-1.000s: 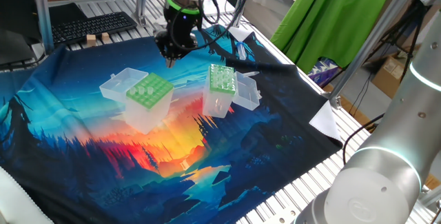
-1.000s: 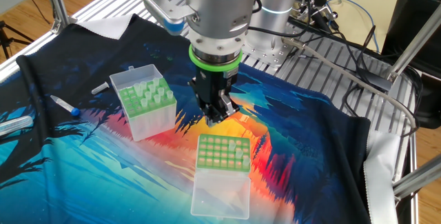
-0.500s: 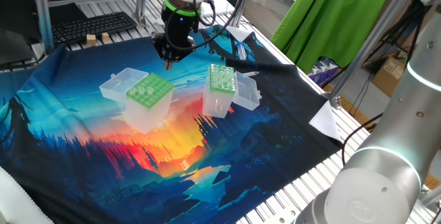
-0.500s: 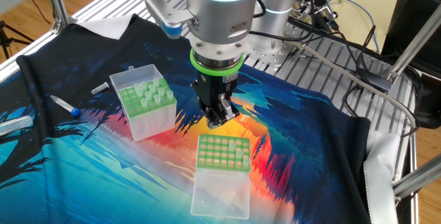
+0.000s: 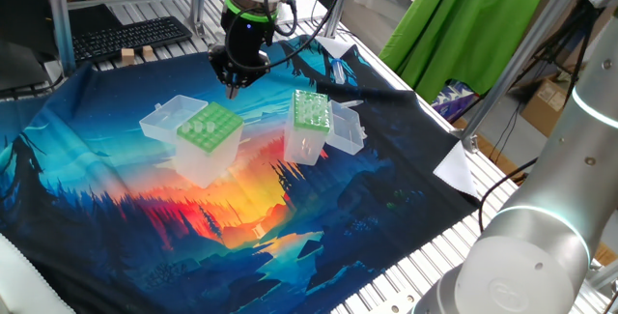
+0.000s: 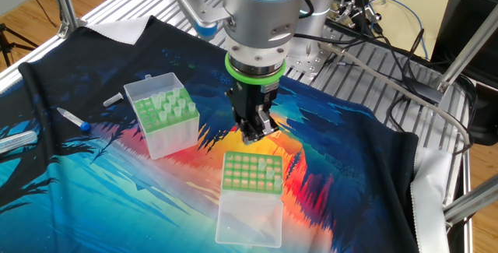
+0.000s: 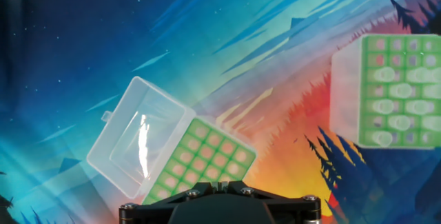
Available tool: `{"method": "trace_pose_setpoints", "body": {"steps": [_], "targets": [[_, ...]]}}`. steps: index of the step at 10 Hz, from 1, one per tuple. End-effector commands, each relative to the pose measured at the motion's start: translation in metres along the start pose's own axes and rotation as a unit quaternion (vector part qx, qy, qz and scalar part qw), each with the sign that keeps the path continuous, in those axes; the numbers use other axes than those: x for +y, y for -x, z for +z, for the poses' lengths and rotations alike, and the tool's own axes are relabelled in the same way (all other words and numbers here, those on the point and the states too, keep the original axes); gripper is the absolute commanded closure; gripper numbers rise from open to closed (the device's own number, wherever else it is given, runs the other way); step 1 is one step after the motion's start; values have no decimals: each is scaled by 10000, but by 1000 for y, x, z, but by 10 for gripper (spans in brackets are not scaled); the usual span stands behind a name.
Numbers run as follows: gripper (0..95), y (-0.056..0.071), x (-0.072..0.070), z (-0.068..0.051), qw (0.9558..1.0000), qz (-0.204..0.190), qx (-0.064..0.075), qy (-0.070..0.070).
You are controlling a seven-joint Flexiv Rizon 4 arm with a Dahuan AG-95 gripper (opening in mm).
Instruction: Transfer all large pipette tips from one holder to another
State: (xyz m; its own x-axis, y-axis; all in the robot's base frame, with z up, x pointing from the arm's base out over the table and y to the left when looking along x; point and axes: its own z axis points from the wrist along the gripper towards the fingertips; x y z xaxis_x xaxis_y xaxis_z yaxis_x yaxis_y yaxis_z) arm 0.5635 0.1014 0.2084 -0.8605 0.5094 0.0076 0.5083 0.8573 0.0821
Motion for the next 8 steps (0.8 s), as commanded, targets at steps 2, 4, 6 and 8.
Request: {"method": "trace_pose_setpoints", "body": {"steps": [2,4,6,8], "targets": [[950,0,-1,0,10000,61,-46,-12],[950,0,-1,0,10000,48,-75,-6],[950,0,-1,0,10000,-29,-46,-45],[950,0,-1,0,9997,-3,-45,-224]]}}
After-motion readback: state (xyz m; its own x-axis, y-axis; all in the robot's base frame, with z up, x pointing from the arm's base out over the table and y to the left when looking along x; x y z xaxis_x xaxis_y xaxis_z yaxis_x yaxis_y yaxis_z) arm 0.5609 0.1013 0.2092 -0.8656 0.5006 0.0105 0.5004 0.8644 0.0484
